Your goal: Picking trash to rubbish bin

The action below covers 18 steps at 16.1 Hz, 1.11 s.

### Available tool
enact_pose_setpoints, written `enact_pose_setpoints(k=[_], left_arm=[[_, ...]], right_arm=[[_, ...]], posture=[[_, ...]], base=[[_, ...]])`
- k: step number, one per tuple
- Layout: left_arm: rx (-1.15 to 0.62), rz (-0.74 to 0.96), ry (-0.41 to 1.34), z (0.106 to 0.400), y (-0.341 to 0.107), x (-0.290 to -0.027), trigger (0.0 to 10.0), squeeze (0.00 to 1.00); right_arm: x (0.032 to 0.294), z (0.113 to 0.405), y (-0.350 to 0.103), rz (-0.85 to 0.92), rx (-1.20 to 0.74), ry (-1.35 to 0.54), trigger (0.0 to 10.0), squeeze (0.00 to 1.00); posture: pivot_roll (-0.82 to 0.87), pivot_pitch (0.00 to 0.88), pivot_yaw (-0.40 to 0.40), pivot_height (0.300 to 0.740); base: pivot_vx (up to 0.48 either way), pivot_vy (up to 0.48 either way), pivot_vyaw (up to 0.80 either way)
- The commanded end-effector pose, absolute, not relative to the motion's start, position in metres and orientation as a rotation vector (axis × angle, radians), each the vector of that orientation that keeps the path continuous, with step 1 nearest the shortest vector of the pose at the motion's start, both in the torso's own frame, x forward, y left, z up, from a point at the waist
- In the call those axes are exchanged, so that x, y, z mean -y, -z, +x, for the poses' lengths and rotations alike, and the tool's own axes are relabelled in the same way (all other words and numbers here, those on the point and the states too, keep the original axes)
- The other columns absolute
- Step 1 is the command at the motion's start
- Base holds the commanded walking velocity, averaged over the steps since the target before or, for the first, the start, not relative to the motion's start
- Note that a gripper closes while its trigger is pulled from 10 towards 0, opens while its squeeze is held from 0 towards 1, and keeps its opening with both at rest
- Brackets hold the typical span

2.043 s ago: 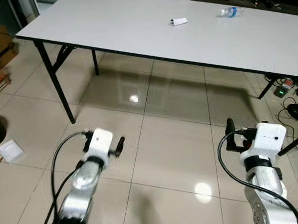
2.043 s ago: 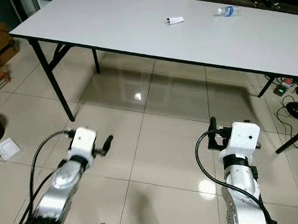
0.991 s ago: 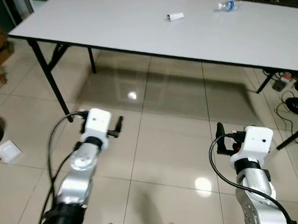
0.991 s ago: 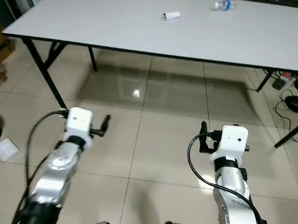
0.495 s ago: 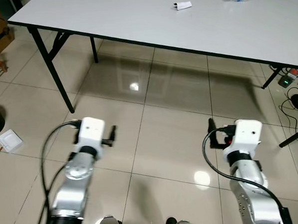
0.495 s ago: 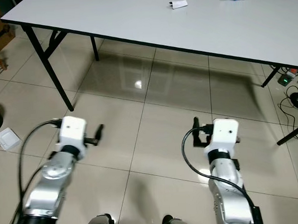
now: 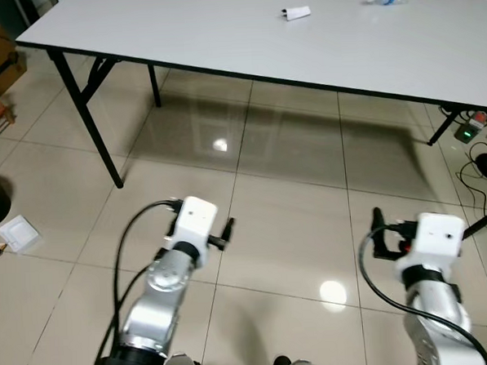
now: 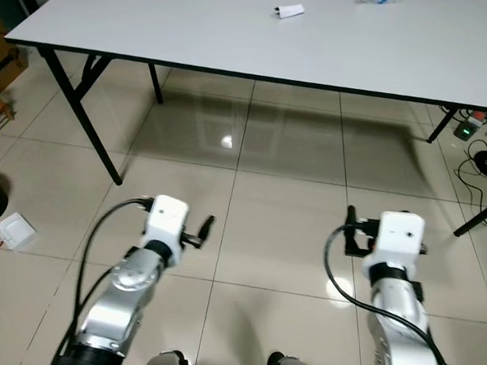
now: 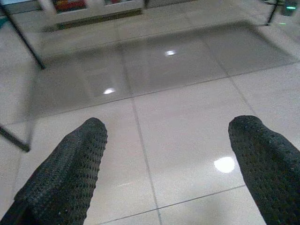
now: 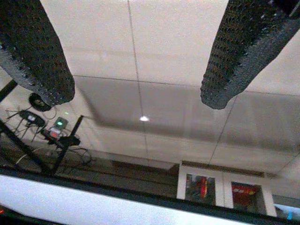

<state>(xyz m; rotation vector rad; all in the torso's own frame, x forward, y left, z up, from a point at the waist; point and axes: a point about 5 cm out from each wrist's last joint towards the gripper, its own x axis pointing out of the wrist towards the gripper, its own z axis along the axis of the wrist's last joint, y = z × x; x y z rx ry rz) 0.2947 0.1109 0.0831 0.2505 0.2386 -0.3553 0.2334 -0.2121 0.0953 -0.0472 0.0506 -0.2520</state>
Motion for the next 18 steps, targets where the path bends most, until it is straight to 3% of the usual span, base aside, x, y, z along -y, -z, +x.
enact_pose_setpoints(k=[1,6,13,18], left_arm=[[-0.247,0.26,0.384,0.293,-0.082,-0.105,10.0,0.0],[-0.266,0.304,0.323,0.302,-0.083,-0.116,10.0,0.0],[-0.251,0.308,0.128,0.309,-0.076,-0.145,10.0,0.0],[-0.14,0.287,0.062,0.304,-0.08,-0.159,10.0,0.0]], right_arm=[[0.222,0.228,-0.099,-0.053,-0.044,0.287,10.0,0.0],[0.221,0.228,-0.101,-0.051,-0.036,0.286,10.0,0.0],[0.206,0.254,-0.106,-0.027,-0.021,0.173,10.0,0.0],[0.195,0.261,-0.1,-0.017,-0.035,0.117,10.0,0.0]], posture=[[0.18,0.156,-0.065,0.74],[0.2,0.133,-0.06,0.74],[0.29,0.11,-0.12,0.74],[0.34,0.073,-0.153,0.74]], base=[[0.0,0.0,0.0],[0.0,0.0,0.0],[0.0,0.0,0.0],[0.0,0.0,0.0]])
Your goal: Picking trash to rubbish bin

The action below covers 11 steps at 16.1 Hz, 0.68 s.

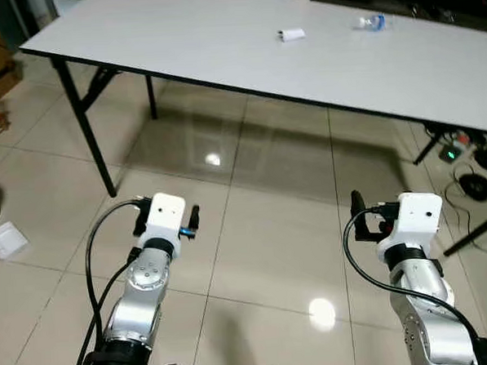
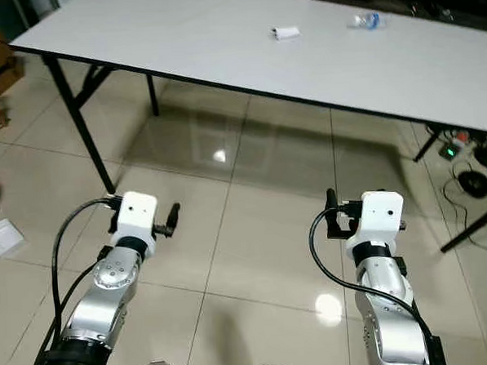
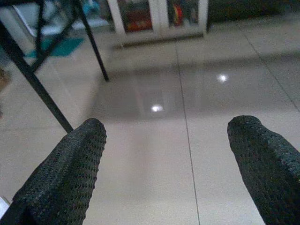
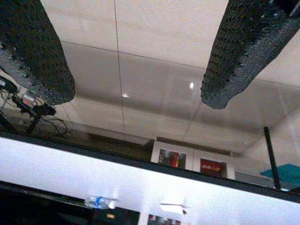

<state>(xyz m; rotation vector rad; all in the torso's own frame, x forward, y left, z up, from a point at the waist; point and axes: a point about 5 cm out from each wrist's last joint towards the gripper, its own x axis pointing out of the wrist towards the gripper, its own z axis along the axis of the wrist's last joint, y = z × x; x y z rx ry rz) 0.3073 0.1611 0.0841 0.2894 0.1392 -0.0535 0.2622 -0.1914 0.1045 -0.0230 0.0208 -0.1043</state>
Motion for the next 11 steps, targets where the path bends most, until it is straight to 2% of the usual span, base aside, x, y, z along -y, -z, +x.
enact_pose_setpoints(k=[1,3,7,8,11], left_arm=[[-0.141,0.264,0.015,0.304,-0.083,-0.164,10.0,0.0],[-0.164,0.256,0.015,0.303,-0.084,-0.165,10.0,0.0],[-0.136,0.29,0.102,0.304,-0.093,-0.152,10.0,0.0],[-0.142,0.346,0.097,0.301,-0.091,-0.151,10.0,0.0],[-0.159,0.348,0.004,0.302,-0.088,-0.158,10.0,0.0]], right_arm=[[0.192,0.258,-0.099,-0.021,-0.038,0.097,10.0,0.0],[0.193,0.255,-0.097,-0.024,-0.045,0.095,10.0,0.0],[0.207,0.25,-0.106,-0.048,-0.022,0.105,10.0,0.0],[0.21,0.244,-0.105,-0.063,-0.031,0.128,10.0,0.0],[0.201,0.242,-0.104,-0.063,-0.027,0.162,10.0,0.0]], posture=[[0.36,0.085,-0.152,0.74],[0.37,0.08,-0.151,0.74],[0.34,0.077,-0.118,0.74],[0.31,0.084,-0.127,0.74],[0.31,0.069,-0.148,0.74]], base=[[0.0,0.0,0.0],[0.0,0.0,0.0],[0.0,0.0,0.0],[0.0,0.0,0.0],[0.0,0.0,0.0]])
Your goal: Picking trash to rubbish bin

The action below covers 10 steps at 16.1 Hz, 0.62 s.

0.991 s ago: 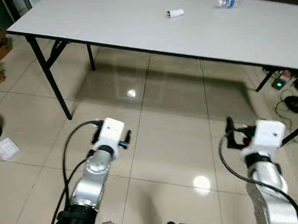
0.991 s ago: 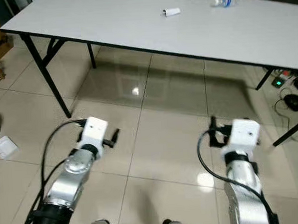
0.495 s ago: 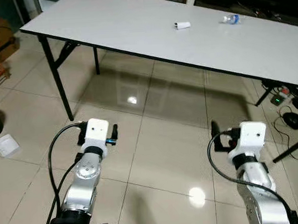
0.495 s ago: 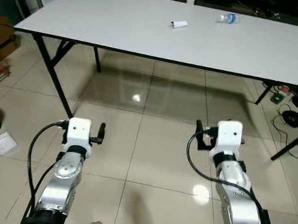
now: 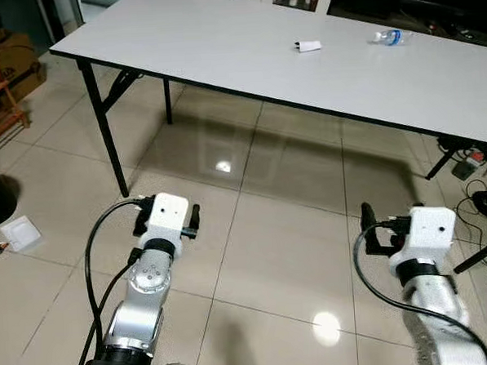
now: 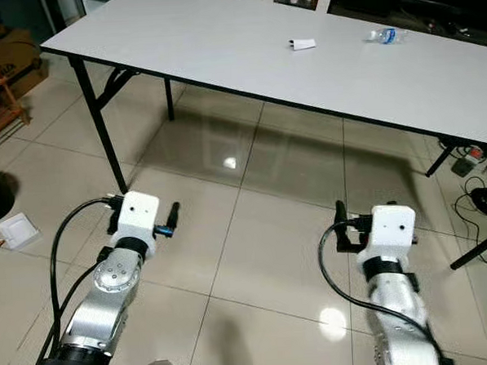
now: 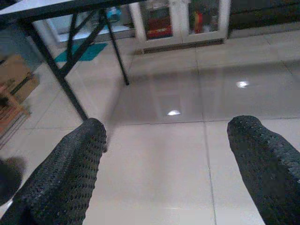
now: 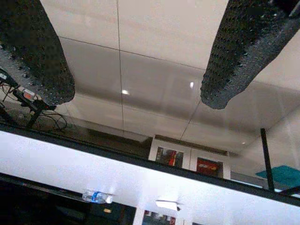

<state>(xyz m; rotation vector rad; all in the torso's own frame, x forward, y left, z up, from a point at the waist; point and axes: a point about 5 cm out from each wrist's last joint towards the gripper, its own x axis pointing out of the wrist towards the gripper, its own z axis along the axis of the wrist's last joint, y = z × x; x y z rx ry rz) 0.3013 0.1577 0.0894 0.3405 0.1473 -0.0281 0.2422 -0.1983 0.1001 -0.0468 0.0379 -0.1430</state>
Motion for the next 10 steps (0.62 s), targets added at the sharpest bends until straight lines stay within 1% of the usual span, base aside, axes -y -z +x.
enact_pose_setpoints(k=[1,3,6,9,10], left_arm=[[-0.163,0.331,0.016,0.302,-0.087,-0.158,10.0,0.0],[-0.171,0.287,0.065,0.304,-0.084,-0.151,10.0,0.0],[-0.18,0.318,0.097,0.306,-0.086,-0.152,10.0,0.0],[-0.211,0.317,0.172,0.303,-0.086,-0.147,10.0,0.0],[-0.202,0.322,0.222,0.299,-0.086,-0.142,10.0,0.0]], right_arm=[[0.2,0.243,-0.104,-0.063,-0.024,0.164,10.0,0.0],[0.195,0.246,-0.106,-0.057,-0.008,0.174,10.0,0.0],[0.197,0.242,-0.107,-0.052,0.001,0.204,10.0,0.0],[0.202,0.233,-0.104,-0.047,-0.011,0.228,10.0,0.0],[0.204,0.23,-0.106,-0.048,-0.011,0.226,10.0,0.0]], posture=[[0.31,0.069,-0.144,0.74],[0.3,0.074,-0.136,0.74],[0.29,0.068,-0.095,0.74],[0.28,0.1,-0.096,0.74],[0.28,0.106,-0.102,0.74]], base=[[0.0,0.0,0.0],[0.0,0.0,0.0],[0.0,0.0,0.0],[0.0,0.0,0.0],[0.0,0.0,0.0]])
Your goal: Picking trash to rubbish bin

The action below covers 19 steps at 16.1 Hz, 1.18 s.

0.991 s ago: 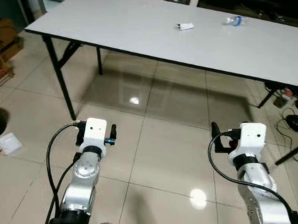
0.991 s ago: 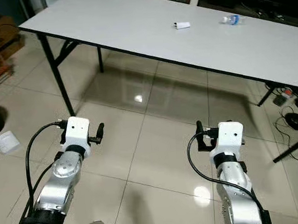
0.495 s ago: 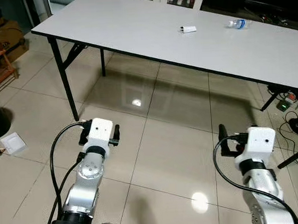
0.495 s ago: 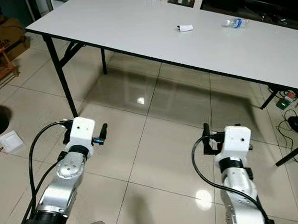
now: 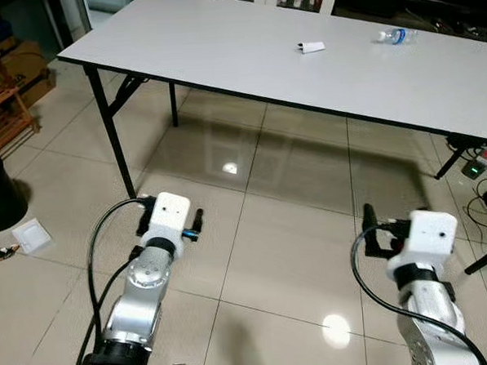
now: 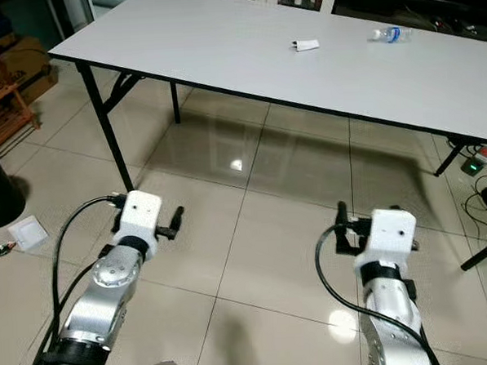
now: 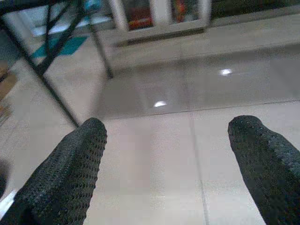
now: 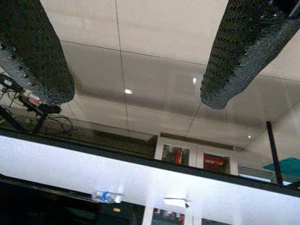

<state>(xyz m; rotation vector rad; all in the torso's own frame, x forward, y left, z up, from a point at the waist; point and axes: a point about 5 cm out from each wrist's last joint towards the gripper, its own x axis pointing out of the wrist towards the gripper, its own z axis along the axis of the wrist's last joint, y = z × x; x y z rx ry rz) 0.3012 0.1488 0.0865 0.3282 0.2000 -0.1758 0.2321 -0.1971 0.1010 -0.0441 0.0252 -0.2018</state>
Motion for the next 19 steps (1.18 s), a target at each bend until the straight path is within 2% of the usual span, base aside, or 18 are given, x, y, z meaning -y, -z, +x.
enact_pose_setpoints(k=[1,3,5,8,10,15,19], left_arm=[[-0.195,0.334,0.236,0.297,-0.085,-0.14,10.0,0.0],[-0.211,0.338,0.226,0.296,-0.074,-0.137,10.0,0.0],[-0.218,0.326,0.254,0.305,-0.077,-0.133,10.0,0.0],[-0.225,0.352,0.284,0.314,-0.078,-0.128,10.0,0.0],[-0.212,0.369,0.289,0.319,-0.081,-0.129,10.0,0.0],[-0.182,0.369,0.321,0.319,-0.083,-0.119,10.0,0.0],[-0.274,0.356,0.26,0.315,-0.072,-0.137,10.0,0.0]], right_arm=[[0.205,0.229,-0.108,-0.051,-0.006,0.224,10.0,0.0],[0.215,0.228,-0.108,-0.083,0.001,0.228,10.0,0.0],[0.229,0.231,-0.11,-0.08,0.014,0.316,10.0,0.0],[0.226,0.235,-0.112,-0.056,0.033,0.335,10.0,0.0],[0.22,0.234,-0.109,-0.045,0.037,0.334,10.0,0.0],[0.206,0.23,-0.103,-0.026,0.012,0.291,10.0,0.0],[0.213,0.232,-0.108,-0.041,0.024,0.295,10.0,0.0]], posture=[[0.28,0.106,-0.102,0.74],[0.26,0.092,-0.082,0.74],[0.25,0.058,-0.072,0.74],[0.25,0.039,-0.051,0.74],[0.23,0.036,-0.008,0.74],[0.24,0.052,-0.034,0.74],[0.24,0.062,-0.04,0.74]], base=[[0.0,0.0,0.0],[0.0,0.0,0.0],[0.0,0.0,0.0],[0.0,0.0,0.0],[0.0,0.0,0.0],[0.0,0.0,0.0],[0.0,0.0,0.0]])
